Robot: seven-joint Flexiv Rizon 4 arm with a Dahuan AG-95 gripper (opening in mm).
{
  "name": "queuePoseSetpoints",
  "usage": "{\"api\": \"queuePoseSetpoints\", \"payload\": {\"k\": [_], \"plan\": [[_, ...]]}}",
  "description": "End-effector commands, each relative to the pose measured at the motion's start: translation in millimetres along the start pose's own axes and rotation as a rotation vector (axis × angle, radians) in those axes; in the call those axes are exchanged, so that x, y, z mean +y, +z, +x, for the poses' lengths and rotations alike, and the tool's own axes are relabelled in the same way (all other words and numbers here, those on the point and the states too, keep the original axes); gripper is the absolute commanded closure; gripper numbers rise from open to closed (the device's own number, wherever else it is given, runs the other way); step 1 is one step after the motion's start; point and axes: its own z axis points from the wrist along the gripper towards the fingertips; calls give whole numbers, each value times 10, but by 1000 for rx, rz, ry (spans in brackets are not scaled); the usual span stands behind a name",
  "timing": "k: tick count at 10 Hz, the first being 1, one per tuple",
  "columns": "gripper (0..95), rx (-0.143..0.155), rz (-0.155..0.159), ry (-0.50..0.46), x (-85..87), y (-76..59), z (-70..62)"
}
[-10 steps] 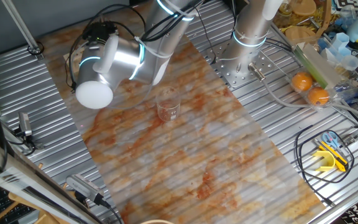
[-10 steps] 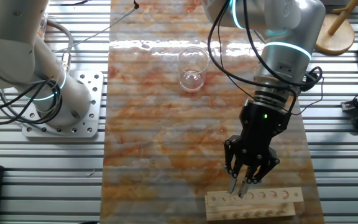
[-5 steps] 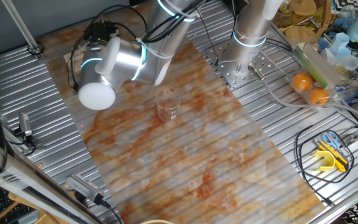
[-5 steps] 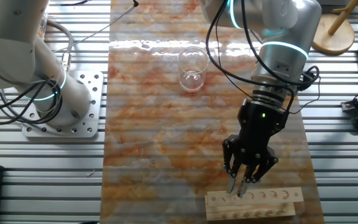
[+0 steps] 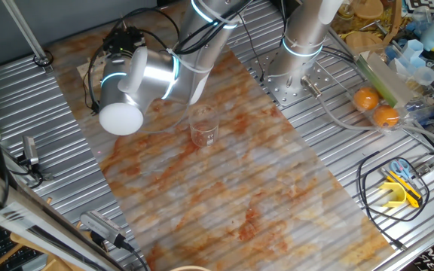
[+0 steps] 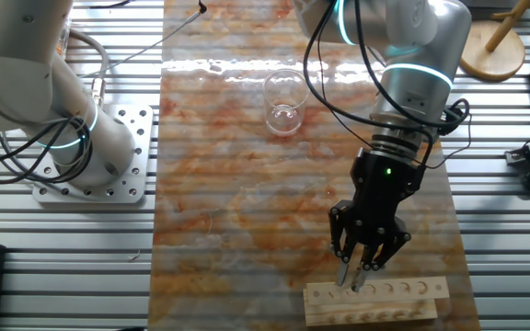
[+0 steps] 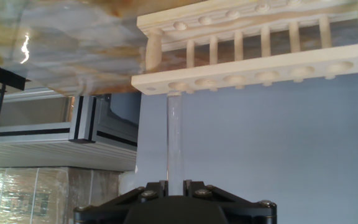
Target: Pour out the test tube
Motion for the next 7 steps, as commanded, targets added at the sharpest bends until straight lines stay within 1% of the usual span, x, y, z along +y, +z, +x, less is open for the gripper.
{"api": "queuePoseSetpoints", "payload": {"k": [1, 4, 7], "plan": [[950, 0, 5, 1, -4, 27, -25], [950, 2, 9, 1, -3, 33, -43], [950, 8, 16, 5, -4, 48, -89]]}}
